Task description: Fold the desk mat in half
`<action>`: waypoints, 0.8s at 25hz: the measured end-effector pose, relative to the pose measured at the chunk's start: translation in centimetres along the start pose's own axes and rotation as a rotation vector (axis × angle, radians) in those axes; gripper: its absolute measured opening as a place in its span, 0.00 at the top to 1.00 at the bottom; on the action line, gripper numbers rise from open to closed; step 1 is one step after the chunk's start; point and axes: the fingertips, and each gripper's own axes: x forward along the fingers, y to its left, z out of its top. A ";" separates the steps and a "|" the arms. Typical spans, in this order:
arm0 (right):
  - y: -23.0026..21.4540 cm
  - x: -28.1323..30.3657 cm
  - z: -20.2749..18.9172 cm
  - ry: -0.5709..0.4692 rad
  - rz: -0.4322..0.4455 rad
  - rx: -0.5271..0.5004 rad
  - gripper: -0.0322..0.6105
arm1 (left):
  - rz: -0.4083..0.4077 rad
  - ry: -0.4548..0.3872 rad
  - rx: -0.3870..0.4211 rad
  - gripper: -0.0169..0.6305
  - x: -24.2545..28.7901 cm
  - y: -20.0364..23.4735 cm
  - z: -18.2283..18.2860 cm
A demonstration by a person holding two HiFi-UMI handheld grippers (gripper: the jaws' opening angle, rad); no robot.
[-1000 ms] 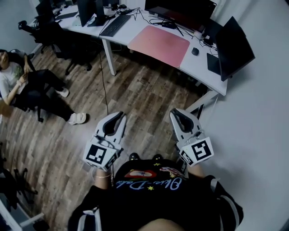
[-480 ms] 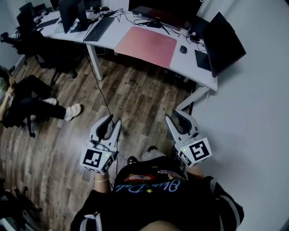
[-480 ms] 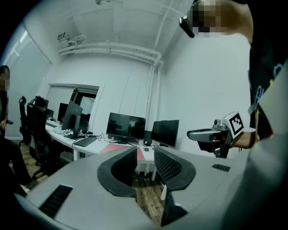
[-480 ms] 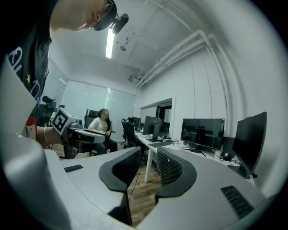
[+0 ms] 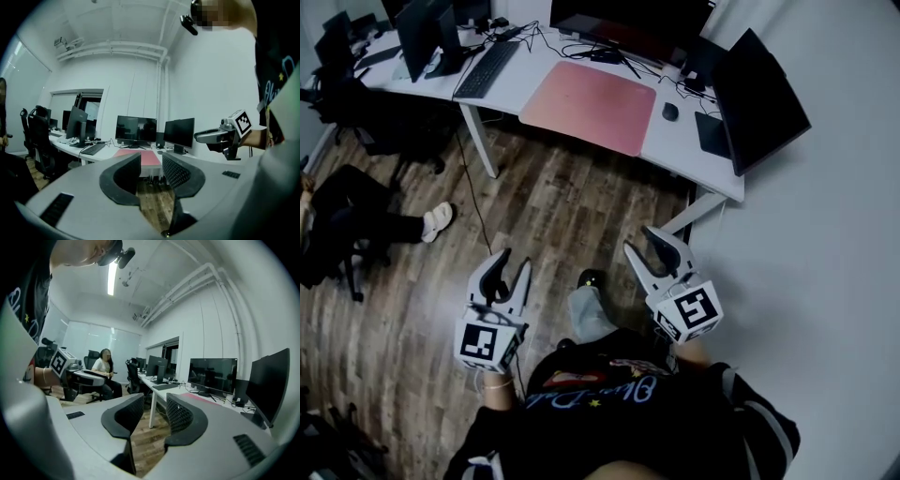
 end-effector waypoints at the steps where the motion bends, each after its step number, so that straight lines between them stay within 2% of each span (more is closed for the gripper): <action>1: -0.6 0.7 -0.1 0.000 0.007 0.001 0.77 | -0.001 0.001 -0.005 0.79 0.7 0.3 0.1; 5: -3.5 3.8 -0.5 -0.014 0.014 0.000 0.76 | -0.004 0.004 0.007 0.79 4.2 1.7 0.7; 14: -12.4 8.7 -2.8 -0.005 -0.026 0.028 0.73 | 0.010 0.092 0.081 0.79 13.6 4.8 1.3; 20: -17.9 11.4 -4.2 0.047 -0.060 0.023 0.71 | -0.020 0.149 0.211 0.77 20.7 5.3 1.7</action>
